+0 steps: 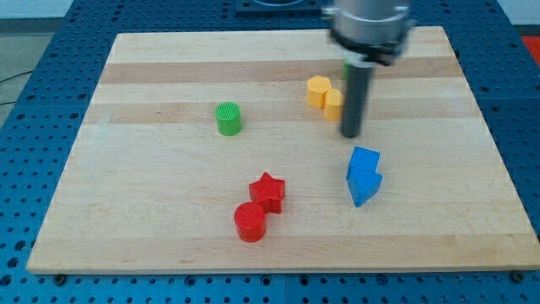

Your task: Place the arm towards the top right of the green star

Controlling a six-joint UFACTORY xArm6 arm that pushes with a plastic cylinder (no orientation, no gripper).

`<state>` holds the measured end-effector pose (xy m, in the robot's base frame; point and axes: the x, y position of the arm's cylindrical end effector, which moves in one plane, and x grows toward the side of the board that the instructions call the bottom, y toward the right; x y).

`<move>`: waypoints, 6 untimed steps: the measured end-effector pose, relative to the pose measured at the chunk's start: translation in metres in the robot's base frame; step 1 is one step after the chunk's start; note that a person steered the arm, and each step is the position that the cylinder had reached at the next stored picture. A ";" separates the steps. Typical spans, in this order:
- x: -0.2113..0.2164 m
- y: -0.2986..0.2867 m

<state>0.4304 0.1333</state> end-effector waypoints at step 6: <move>-0.046 -0.043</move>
<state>0.3844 0.0901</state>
